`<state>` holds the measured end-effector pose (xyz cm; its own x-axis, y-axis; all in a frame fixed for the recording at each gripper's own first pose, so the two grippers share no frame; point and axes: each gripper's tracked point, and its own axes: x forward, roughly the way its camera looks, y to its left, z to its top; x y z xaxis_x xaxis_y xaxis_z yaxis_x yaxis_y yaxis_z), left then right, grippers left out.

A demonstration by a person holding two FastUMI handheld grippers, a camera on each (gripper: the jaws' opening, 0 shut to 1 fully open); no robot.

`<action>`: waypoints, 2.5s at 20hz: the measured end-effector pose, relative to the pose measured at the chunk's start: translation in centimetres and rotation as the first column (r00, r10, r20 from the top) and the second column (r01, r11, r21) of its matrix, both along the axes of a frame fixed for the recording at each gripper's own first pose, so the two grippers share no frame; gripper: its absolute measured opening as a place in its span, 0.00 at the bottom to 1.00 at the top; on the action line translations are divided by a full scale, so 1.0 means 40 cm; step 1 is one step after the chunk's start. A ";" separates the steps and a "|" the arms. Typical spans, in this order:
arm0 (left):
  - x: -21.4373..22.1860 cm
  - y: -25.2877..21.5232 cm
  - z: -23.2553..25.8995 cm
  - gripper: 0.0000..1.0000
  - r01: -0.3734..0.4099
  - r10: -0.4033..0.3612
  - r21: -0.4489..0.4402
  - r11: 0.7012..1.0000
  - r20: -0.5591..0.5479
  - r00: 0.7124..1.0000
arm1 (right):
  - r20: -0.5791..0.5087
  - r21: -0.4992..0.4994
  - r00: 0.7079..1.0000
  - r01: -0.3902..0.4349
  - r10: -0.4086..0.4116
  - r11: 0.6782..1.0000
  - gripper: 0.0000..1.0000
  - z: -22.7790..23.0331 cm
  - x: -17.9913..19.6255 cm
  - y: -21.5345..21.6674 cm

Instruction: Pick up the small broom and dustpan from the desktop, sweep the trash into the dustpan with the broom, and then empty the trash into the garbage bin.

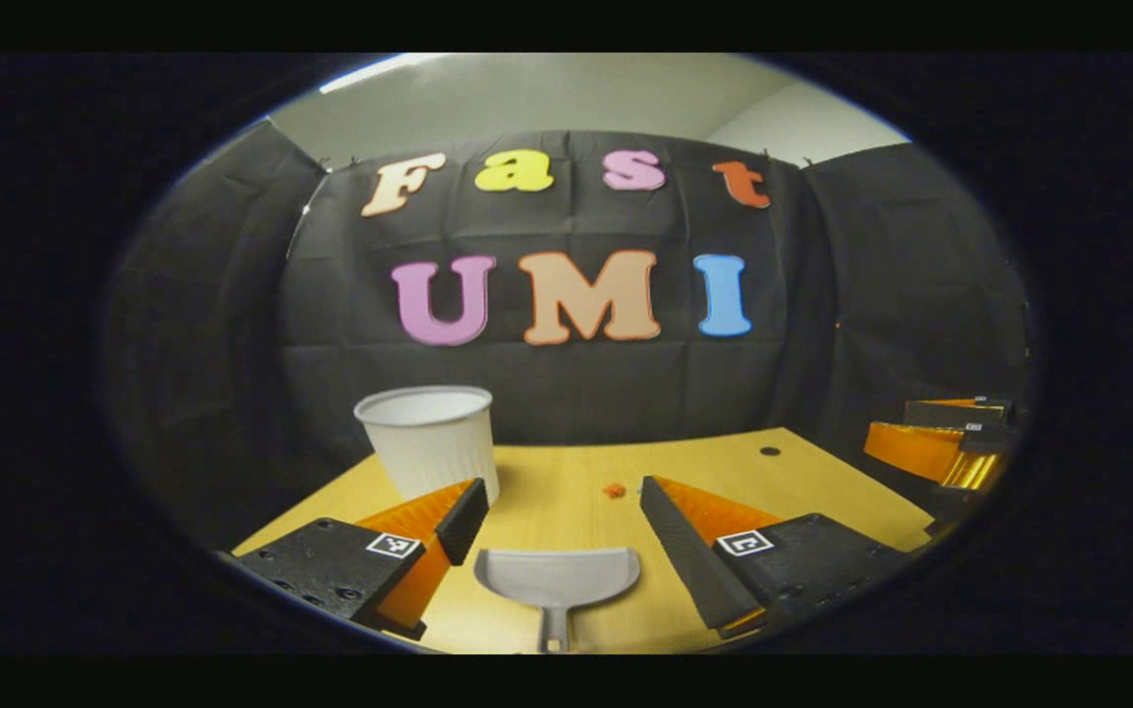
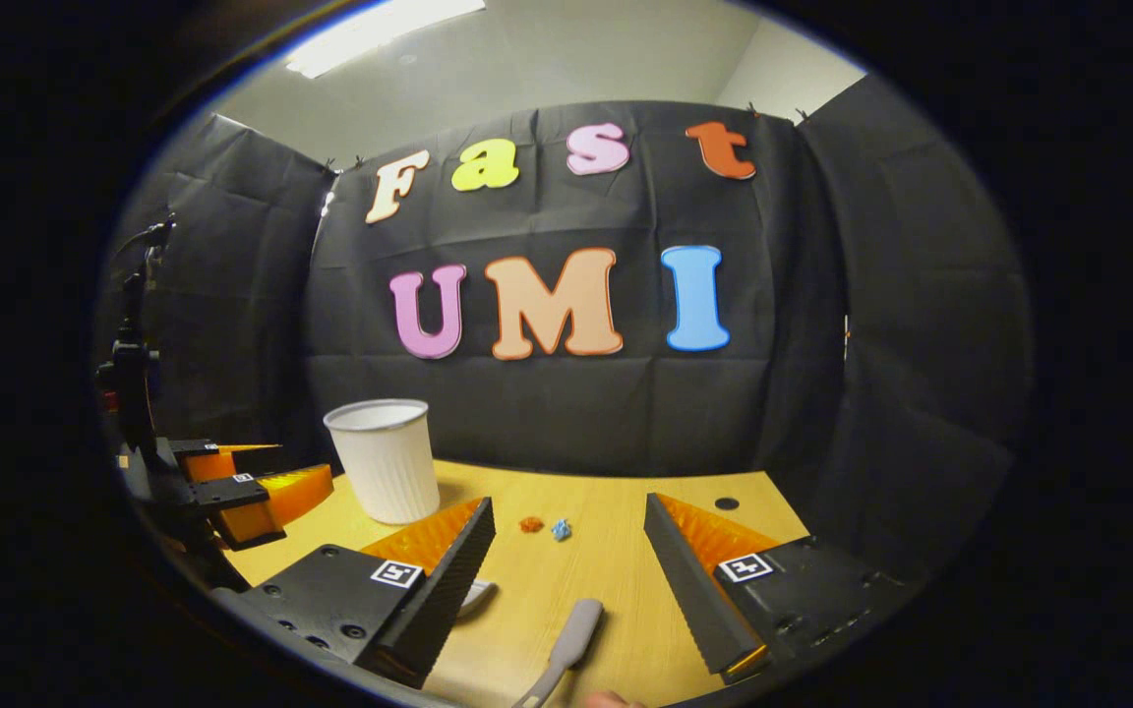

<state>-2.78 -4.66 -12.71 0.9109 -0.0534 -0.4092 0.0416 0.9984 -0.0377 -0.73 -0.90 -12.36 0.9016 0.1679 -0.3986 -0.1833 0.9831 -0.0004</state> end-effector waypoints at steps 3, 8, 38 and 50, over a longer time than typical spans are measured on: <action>-0.028 0.025 -0.122 0.92 -0.016 0.017 0.012 1.000 -0.148 0.989 | -0.111 -0.015 0.994 -0.011 0.010 1.000 0.93 -0.122 -0.014 0.017; -0.079 0.022 -0.316 0.94 0.031 -0.022 0.015 0.999 -0.387 0.922 | -0.337 -0.048 0.941 0.011 -0.027 0.999 0.93 -0.341 -0.057 0.020; -0.068 0.079 -0.452 0.26 0.234 -0.182 -0.015 0.972 -0.680 0.711 | -0.720 -0.191 0.692 -0.121 -0.055 0.974 0.15 -0.555 -0.145 -0.097; 0.112 0.044 -0.417 0.26 0.428 -0.325 0.005 0.904 -0.644 0.693 | -0.529 -0.404 0.849 -0.242 -0.010 0.882 0.18 -0.421 0.394 -0.171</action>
<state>1.69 -2.90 -29.39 0.3708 -0.2303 -0.8997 0.4348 0.8991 -0.0509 15.05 -7.75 -29.21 0.5368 -0.0481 -0.8423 -0.3934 0.8689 -0.3004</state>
